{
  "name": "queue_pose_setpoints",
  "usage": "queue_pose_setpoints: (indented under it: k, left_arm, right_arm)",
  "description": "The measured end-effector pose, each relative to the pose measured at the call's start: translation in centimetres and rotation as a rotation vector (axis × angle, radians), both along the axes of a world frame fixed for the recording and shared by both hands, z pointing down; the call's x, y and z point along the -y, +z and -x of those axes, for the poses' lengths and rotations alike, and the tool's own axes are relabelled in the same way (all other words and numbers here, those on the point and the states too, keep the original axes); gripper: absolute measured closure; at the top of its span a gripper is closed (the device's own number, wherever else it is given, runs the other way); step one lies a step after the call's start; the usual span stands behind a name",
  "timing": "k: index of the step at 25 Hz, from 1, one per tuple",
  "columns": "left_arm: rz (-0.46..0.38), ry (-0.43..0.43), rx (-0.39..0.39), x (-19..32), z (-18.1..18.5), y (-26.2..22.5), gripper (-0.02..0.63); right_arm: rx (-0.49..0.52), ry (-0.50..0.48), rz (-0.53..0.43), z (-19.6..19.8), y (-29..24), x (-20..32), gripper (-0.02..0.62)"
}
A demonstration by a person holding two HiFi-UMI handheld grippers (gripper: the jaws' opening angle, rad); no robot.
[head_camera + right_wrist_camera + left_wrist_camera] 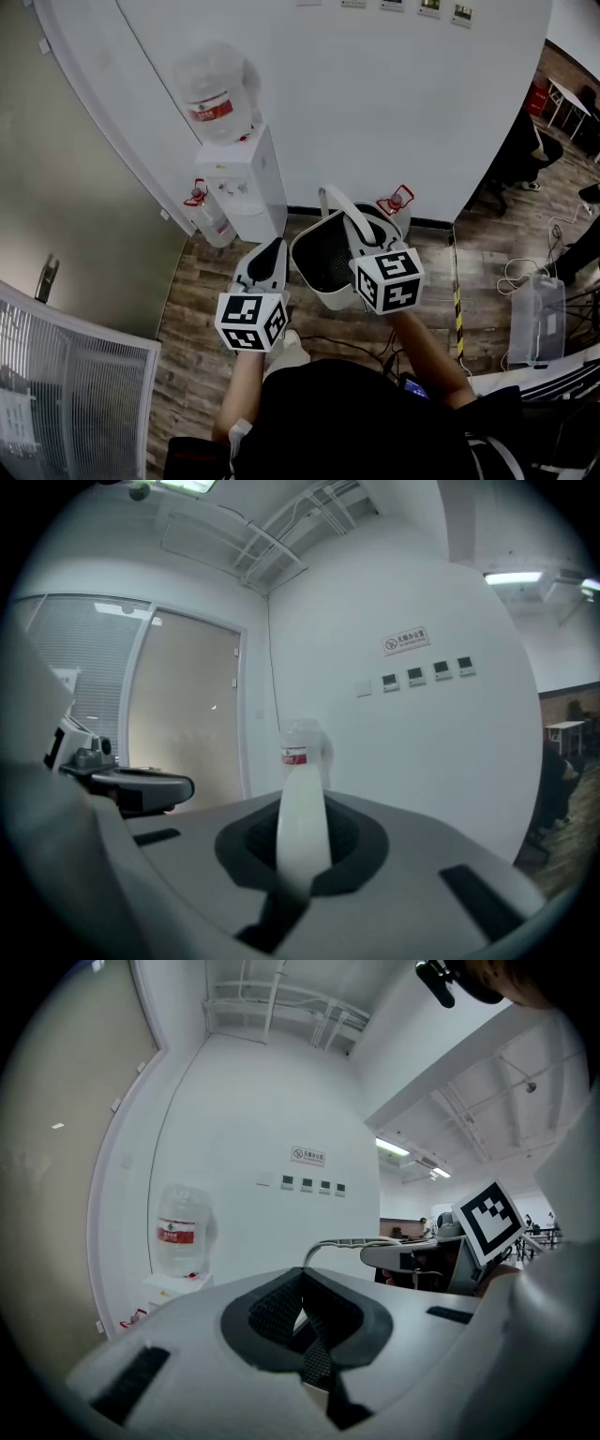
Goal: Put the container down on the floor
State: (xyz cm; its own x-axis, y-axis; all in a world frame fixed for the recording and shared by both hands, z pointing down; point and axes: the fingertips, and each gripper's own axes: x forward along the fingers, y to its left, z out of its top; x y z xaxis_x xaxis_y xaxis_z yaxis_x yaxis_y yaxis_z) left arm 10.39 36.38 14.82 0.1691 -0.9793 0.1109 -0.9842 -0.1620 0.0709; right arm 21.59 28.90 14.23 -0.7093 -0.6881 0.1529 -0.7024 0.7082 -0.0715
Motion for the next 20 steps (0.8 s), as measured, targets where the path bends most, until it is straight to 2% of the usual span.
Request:
queue_pose_setpoints:
  k: [12, 20]
  left_arm:
    - [-0.003, 0.004, -0.022, 3.7, 1.8, 0.5, 0.591]
    - [0.005, 0.009, -0.051, 8.3, 5.7, 1.0, 0.591]
  right_arm:
    - [0.005, -0.005, 0.005, 1.9, 0.5, 3.2, 0.566]
    - [-0.013, 0.007, 0.026, 5.5, 1.3, 7.7, 0.566]
